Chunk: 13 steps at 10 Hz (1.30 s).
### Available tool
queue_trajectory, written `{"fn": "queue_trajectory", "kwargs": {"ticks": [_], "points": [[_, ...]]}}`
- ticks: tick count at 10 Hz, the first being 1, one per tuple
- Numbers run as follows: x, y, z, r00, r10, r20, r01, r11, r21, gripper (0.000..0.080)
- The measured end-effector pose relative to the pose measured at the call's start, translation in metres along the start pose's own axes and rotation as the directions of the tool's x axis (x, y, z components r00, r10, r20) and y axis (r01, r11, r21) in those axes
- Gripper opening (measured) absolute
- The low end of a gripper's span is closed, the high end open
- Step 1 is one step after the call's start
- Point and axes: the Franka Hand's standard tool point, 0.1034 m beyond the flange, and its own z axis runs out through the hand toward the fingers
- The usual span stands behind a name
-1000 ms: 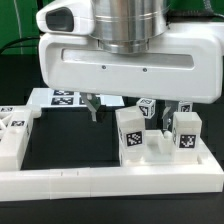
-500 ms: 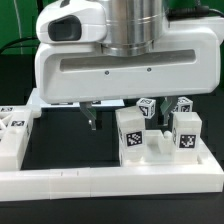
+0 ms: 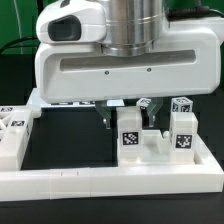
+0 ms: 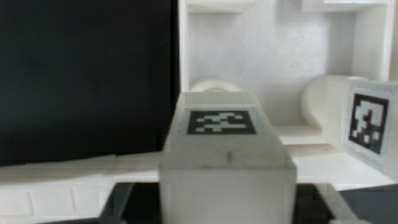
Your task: Assemble chair
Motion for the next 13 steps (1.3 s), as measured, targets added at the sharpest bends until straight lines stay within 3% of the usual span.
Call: {"fn": "queue_trajectory", "kwargs": {"ticks": [2,5,7,10,13], "points": [[0.0,-0.0004,0.0002,0.999,0.037,-0.001,-0.037,0.999,0.004,0.029],[-0.0002,-0.0002,0.0002,0.923,0.385,-0.006,-0.385,0.923,0.01,0.029],[0.0,0.0006,0.0006,0.821,0.571,0.002,-0.571,0.821,0.021,0.0291],[0.002,-0.0026,0.0011,0.588,0.809,0.013,-0.808,0.587,0.039,0.0291],[0.002,-0.003,0.0013,0.387,0.922,0.021,-0.922,0.386,0.035,0.0291]]}}
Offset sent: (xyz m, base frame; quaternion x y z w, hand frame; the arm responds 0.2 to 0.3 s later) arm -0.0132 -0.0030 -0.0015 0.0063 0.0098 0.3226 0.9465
